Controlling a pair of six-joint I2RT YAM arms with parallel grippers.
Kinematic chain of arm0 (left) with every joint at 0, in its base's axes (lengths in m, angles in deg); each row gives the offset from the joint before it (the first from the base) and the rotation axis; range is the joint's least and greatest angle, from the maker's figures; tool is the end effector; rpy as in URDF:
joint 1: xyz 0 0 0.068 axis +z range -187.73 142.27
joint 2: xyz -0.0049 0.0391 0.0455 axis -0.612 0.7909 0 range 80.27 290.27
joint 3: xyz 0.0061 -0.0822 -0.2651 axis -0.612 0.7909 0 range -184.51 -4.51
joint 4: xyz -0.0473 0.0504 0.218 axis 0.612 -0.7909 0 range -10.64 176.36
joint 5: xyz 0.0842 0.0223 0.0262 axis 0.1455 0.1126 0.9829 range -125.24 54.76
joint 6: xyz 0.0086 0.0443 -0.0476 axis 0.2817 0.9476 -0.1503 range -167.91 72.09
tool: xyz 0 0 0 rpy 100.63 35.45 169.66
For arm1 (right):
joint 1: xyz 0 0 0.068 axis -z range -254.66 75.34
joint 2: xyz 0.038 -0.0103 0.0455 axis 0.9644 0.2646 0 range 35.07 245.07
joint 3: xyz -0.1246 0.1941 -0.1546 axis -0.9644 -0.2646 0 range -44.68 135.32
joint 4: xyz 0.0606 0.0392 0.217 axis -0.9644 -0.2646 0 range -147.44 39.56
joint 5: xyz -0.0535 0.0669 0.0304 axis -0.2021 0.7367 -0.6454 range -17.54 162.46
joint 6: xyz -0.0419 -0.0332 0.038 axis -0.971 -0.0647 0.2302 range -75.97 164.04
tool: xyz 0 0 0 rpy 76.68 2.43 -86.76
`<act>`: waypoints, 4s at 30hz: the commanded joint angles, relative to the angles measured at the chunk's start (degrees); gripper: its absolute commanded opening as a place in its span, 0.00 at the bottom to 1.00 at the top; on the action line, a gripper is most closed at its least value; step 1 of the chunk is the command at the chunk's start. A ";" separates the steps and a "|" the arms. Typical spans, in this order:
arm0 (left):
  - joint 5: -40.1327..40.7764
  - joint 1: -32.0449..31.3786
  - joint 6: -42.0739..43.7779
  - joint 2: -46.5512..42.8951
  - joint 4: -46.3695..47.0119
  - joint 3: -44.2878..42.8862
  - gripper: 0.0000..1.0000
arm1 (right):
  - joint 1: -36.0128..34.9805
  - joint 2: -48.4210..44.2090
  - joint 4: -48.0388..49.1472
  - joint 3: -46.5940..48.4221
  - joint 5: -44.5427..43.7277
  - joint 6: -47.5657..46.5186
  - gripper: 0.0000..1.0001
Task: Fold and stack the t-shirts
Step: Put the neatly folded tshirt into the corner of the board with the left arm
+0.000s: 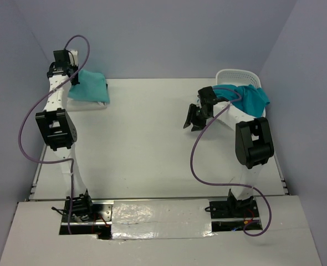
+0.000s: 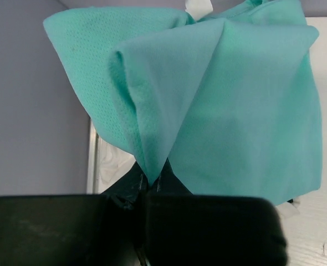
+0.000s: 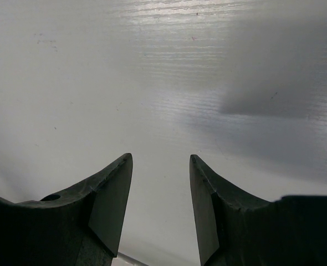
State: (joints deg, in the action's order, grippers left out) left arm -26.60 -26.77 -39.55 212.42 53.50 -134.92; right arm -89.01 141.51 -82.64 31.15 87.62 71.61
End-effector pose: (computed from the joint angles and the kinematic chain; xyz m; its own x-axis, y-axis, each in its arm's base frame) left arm 0.5040 0.1056 0.2955 -0.5967 0.0309 -0.8019 -0.2251 0.9527 0.2042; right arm 0.3489 0.1032 0.2063 -0.9282 0.2236 -0.2974 0.0841 0.9047 0.4177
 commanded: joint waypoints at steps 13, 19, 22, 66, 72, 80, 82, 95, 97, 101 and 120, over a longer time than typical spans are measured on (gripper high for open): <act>-10.49 7.23 -2.65 6.44 5.00 -0.81 0.00 | 0.37 -0.17 -4.70 3.18 -1.45 -2.08 0.53; -11.72 7.14 -0.98 11.28 6.57 -5.38 0.00 | 0.37 0.70 -7.87 6.25 -2.06 -3.05 0.53; -11.98 6.88 -0.36 11.72 9.12 -4.50 0.00 | 0.29 1.41 -9.71 8.71 -3.11 -3.93 0.53; 11.74 -13.42 32.51 -0.15 14.66 19.75 0.77 | 0.81 1.58 -8.57 6.78 -1.01 -5.78 0.56; 10.61 -13.60 32.85 -4.36 18.97 25.45 0.15 | 0.73 2.29 -8.49 7.05 -0.48 -5.60 0.56; 5.51 -13.34 39.88 -13.94 23.29 35.39 0.09 | 0.90 3.17 -8.22 6.69 0.40 -5.34 0.56; 5.77 -13.25 40.51 -14.82 23.28 36.89 0.09 | 0.81 3.25 -8.22 6.87 0.49 -5.42 0.56; -11.58 -9.49 34.64 -11.48 -0.96 21.03 0.99 | 0.99 3.43 -9.36 7.40 -0.04 -6.57 0.56; -19.50 -5.19 31.47 -11.57 -6.56 14.95 0.99 | 1.08 3.26 -9.63 7.31 -0.22 -6.57 0.56; -38.77 4.76 12.89 -10.52 -2.76 4.91 0.82 | 1.25 3.25 -9.72 7.40 -0.30 -6.22 0.56; -16.29 13.82 -1.68 8.55 7.64 2.00 0.00 | 3.97 1.94 -14.63 16.61 -1.18 -4.89 0.56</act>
State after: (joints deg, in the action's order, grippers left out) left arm -46.92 -15.36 -38.24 220.73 58.18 -130.09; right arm -86.73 146.62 -95.45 42.49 86.64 66.89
